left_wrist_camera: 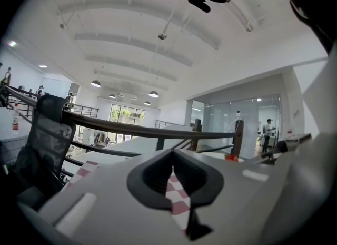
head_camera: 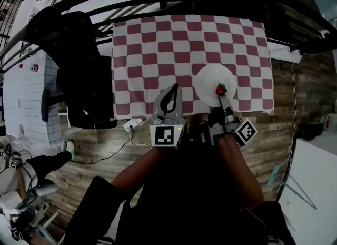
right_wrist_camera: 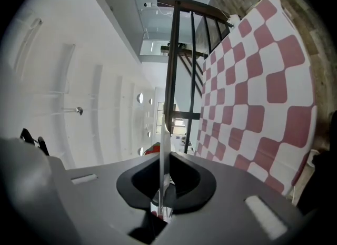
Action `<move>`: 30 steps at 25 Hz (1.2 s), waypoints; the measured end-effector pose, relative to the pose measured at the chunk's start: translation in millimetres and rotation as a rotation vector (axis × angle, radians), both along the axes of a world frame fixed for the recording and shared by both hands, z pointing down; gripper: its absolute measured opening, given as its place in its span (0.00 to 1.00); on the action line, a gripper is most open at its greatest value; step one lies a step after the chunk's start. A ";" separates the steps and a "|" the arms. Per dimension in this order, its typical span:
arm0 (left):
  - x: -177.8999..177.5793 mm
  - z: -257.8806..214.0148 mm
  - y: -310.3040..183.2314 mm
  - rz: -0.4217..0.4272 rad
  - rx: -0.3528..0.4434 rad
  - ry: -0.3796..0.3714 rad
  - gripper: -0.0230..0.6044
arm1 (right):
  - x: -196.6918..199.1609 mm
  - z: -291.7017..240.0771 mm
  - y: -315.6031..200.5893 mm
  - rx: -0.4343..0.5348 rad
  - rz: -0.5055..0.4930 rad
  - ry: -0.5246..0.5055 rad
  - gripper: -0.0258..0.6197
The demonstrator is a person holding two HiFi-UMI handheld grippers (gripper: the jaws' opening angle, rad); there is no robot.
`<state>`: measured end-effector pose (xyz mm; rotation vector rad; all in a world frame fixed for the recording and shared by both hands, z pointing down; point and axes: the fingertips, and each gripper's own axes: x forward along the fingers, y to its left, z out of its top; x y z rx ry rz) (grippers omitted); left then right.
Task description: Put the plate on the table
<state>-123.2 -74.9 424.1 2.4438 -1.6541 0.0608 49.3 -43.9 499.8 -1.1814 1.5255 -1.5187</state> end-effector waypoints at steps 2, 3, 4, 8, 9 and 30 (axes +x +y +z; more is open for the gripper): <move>-1.8 1.9 -5.5 0.004 -0.001 -0.018 0.05 | 2.8 5.2 -4.7 -0.009 0.000 0.019 0.07; -1.4 3.5 -8.7 0.006 -0.001 -0.028 0.05 | 5.2 8.2 -8.0 -0.011 -0.002 0.030 0.07; -0.8 4.7 -12.6 0.005 -0.001 -0.036 0.05 | 7.4 10.8 -12.3 -0.009 -0.005 0.037 0.07; -0.8 4.2 -30.0 -0.006 0.029 -0.063 0.05 | 7.2 20.7 -34.9 0.019 -0.043 0.056 0.07; -0.4 4.2 -33.1 -0.008 0.036 -0.066 0.05 | 7.0 25.1 -38.6 0.017 -0.052 0.061 0.07; 17.0 32.2 -121.3 -0.099 -0.039 -0.052 0.05 | -1.5 104.7 -120.9 0.100 -0.297 0.117 0.07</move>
